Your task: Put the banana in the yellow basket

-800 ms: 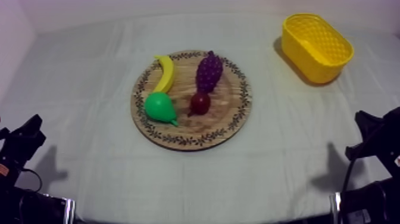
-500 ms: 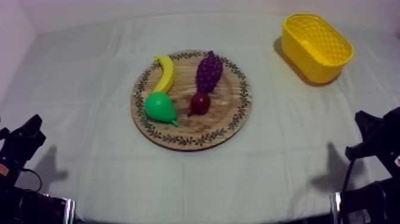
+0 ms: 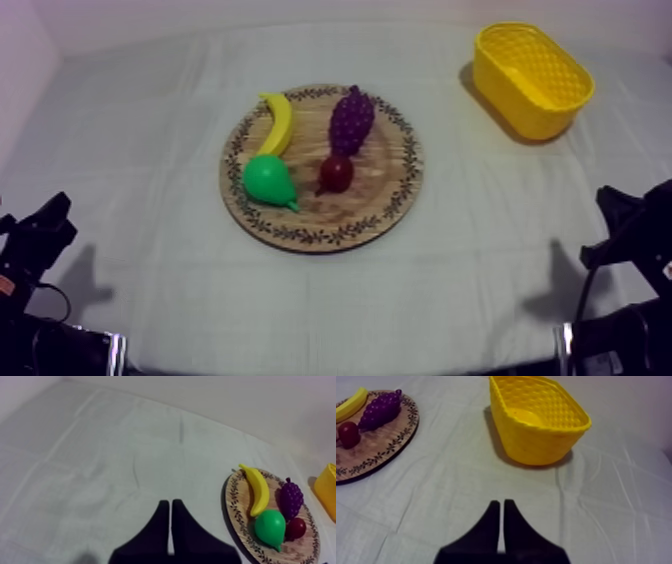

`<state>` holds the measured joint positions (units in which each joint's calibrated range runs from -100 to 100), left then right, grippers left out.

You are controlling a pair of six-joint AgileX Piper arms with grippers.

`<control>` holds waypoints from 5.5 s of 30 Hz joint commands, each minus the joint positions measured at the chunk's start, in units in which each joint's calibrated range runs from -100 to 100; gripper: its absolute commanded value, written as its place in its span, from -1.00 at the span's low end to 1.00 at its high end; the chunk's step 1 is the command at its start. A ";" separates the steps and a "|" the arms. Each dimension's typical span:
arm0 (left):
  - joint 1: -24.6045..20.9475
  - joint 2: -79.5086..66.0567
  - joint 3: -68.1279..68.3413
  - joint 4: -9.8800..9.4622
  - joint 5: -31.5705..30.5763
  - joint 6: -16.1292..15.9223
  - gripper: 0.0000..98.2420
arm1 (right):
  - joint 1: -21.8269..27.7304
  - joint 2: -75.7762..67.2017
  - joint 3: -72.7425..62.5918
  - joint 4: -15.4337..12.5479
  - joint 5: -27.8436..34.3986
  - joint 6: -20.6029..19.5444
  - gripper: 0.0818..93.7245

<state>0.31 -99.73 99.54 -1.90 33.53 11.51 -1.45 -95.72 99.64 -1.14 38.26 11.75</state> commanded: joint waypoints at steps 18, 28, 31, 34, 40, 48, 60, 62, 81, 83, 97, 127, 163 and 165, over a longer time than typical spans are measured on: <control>0.01 -0.01 0.01 -0.02 0.02 -0.02 -1.00 | -1.50 19.37 -15.52 -2.04 -5.08 -3.40 -1.00; 0.01 -0.01 0.01 -0.02 0.02 0.00 -1.00 | -1.53 47.82 -51.21 -8.56 8.05 -2.74 -1.00; 0.01 -0.01 0.01 -0.02 0.02 -0.02 -1.00 | -3.27 54.95 -60.69 -7.97 13.38 -4.78 -0.97; 0.01 -0.01 0.01 -0.02 0.02 -0.01 -1.00 | -5.07 61.21 -68.40 -7.57 17.35 -6.63 -0.96; 0.01 -0.01 0.01 -0.02 0.02 -0.02 -1.00 | -8.39 72.80 -80.68 -8.25 22.79 -9.15 -0.96; 0.01 -0.01 0.01 -0.02 0.02 -0.03 -1.00 | -15.98 82.64 -88.42 -6.26 22.66 -14.51 -0.87; 0.01 -0.01 0.01 -0.02 0.02 -0.04 -1.00 | -25.97 93.23 -94.26 -2.68 22.21 -22.37 -0.81; 0.01 -0.01 0.01 -0.02 0.02 -0.02 -1.00 | -27.09 95.58 -95.82 -2.28 22.77 -23.50 -0.81; 0.01 -0.01 0.01 -0.02 0.02 -0.04 -1.00 | -30.46 116.03 -113.63 -0.43 28.50 -30.29 0.01; 0.01 -0.01 0.01 -0.02 0.02 -0.02 -1.00 | -30.32 117.62 -114.96 -0.67 28.79 -30.46 0.20; 0.01 -0.01 0.01 -0.02 0.02 -0.04 -1.00 | -29.30 130.51 -126.49 -1.66 31.64 -29.57 0.69; 0.01 -0.01 0.01 -0.02 0.02 -0.02 -1.00 | -30.56 156.48 -149.32 0.13 37.10 -29.94 0.53; 0.01 -0.01 0.01 -0.02 0.02 -0.03 -1.00 | -26.26 151.14 -152.38 -1.76 43.48 -25.11 -0.84; 0.01 -0.01 0.01 -0.02 0.02 -0.03 -1.00 | -25.15 147.23 -150.41 -2.17 43.71 -24.55 -0.84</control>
<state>0.31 -99.73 99.54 -1.90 33.54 11.48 -27.28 55.67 -52.16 -3.10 82.09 -13.13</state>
